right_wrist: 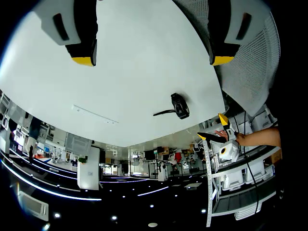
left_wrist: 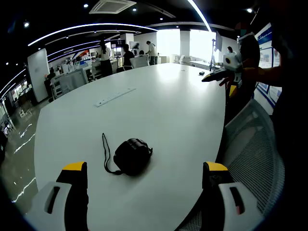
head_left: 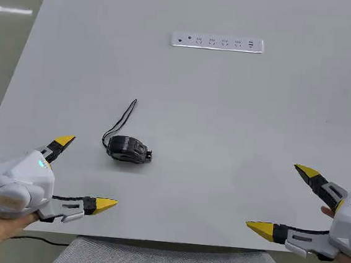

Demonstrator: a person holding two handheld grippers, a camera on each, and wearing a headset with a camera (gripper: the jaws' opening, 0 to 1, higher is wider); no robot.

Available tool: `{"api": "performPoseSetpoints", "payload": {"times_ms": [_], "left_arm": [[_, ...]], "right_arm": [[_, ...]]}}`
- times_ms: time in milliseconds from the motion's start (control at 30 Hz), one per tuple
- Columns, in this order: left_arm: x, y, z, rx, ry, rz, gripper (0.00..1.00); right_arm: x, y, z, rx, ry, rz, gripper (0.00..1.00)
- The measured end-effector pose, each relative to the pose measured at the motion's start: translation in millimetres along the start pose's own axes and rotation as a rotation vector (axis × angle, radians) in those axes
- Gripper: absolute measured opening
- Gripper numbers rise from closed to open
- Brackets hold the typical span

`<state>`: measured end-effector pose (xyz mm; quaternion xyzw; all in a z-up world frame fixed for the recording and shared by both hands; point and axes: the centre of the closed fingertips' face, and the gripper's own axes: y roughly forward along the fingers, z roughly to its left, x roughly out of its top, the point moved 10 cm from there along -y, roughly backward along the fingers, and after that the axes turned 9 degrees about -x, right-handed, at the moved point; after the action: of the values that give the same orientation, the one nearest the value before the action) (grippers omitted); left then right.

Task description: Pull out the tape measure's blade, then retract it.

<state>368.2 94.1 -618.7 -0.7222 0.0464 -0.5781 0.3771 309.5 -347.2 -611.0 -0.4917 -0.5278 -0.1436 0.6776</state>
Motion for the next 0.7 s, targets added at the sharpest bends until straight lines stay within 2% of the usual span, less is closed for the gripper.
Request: {"api": "performPoseSetpoints", "payload": {"times_ms": [467,700], "left_arm": [[3.2,-0.6,-0.5,-0.006,0.007,0.004,0.97],[4.9,1.8,2.6,-0.020,0.033,0.018,0.95]], "right_arm": [[-1.6,1.2,-0.1,0.010,-0.013,0.005,0.98],[-0.8,3.6,-1.0,0.017,-0.024,0.006,0.96]]}}
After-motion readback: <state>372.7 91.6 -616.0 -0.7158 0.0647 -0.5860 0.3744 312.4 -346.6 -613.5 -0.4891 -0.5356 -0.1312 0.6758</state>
